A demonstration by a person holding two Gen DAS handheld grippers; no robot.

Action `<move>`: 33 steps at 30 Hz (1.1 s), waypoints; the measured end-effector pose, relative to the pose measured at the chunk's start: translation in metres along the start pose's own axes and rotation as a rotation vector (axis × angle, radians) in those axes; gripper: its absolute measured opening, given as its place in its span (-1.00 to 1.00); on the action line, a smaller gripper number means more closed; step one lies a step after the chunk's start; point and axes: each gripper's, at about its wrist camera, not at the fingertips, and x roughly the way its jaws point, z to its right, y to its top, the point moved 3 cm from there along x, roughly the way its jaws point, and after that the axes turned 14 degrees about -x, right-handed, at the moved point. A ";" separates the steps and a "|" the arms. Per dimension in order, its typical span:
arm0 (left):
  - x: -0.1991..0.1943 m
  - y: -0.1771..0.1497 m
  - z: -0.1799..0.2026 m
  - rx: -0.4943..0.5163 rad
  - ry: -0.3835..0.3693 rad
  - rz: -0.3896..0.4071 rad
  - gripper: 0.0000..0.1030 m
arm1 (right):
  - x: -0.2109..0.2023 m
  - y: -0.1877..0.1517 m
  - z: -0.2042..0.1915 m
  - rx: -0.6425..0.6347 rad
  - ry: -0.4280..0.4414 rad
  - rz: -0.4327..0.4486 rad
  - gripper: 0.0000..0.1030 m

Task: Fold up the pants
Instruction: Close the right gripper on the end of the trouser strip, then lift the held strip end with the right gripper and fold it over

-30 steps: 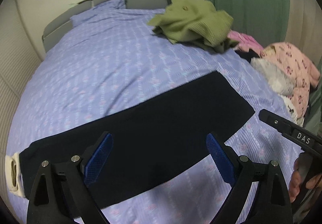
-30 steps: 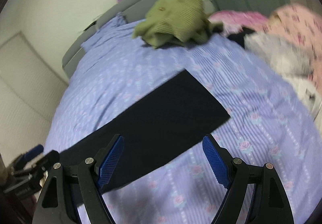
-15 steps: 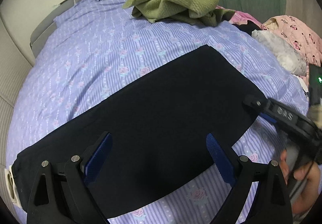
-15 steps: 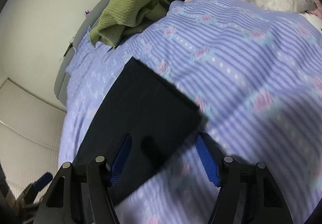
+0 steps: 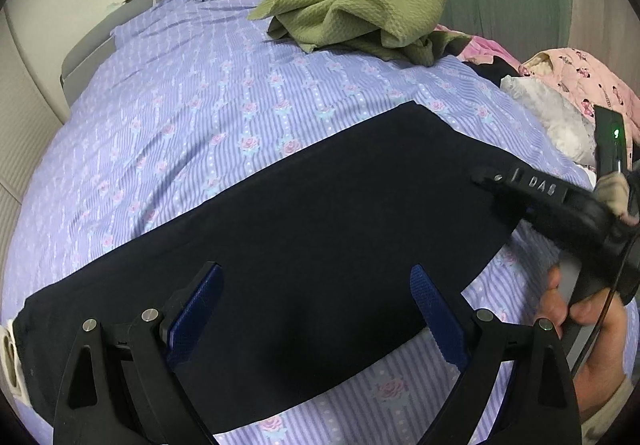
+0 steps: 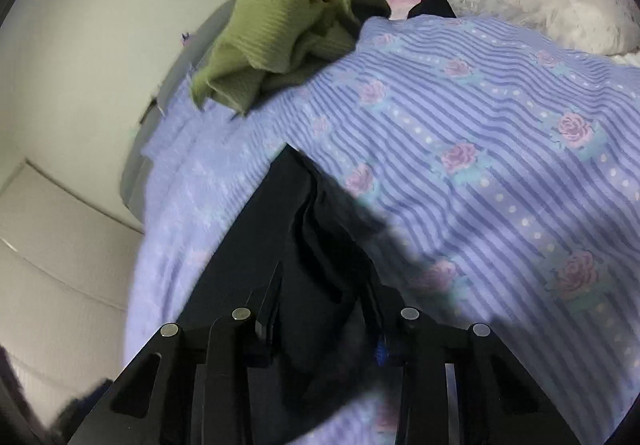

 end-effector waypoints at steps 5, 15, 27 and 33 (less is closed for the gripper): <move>-0.005 0.002 -0.014 -0.028 -0.007 -0.005 0.85 | -0.020 0.007 -0.012 -0.007 -0.028 0.057 -0.33; -0.018 0.010 -0.031 -0.057 0.000 0.003 0.85 | -0.006 0.019 -0.034 -0.123 -0.113 -0.015 -0.67; -0.075 0.024 -0.123 -0.222 -0.008 -0.009 0.85 | -0.081 0.038 -0.184 -0.472 -0.110 0.060 -0.70; -0.118 0.010 -0.210 -0.297 0.036 -0.025 0.85 | -0.090 0.017 -0.282 -0.631 -0.068 0.015 -0.71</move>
